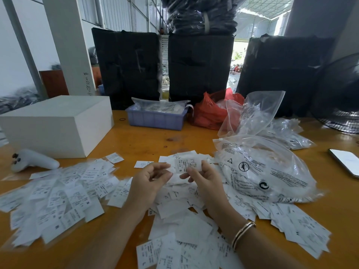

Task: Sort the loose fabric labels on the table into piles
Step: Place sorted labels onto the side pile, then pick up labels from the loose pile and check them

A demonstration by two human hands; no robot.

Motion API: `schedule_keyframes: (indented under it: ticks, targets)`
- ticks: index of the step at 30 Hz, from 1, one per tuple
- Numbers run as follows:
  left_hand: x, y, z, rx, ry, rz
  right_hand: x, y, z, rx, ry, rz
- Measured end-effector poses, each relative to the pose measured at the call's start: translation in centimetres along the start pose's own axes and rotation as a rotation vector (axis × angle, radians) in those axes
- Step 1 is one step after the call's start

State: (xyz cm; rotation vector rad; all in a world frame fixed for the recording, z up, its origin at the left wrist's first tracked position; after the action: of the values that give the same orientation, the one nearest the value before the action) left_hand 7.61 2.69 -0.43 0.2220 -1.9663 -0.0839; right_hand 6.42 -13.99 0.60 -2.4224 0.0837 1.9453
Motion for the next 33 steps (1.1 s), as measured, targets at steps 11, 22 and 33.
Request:
schedule_keyframes:
  ticks: [11,22,33]
  targets:
    - [0.3,0.2,0.0,0.031,-0.026,-0.018,0.0,0.1,0.1,-0.001,0.003,0.009]
    - [0.3,0.4,0.0,0.053,-0.034,-0.006,0.1,0.0,0.2,-0.003,0.018,0.04]
    - [0.3,0.3,-0.1,0.041,-0.035,0.022,0.7,-0.7,-0.1,-0.062,-0.008,0.161]
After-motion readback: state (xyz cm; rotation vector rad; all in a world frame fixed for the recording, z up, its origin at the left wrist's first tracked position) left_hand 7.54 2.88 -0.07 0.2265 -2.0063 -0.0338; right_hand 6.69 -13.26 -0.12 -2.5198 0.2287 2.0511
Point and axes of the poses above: each hand's wrist, its own z-axis away from the middle knuckle, its own y-axis out of the back of the hand, x = y × z, the point moved 5 cm from there along -z, towards the middle knuckle, and after that the axes turned 6 degrees about -y, right-handed, at the moved point
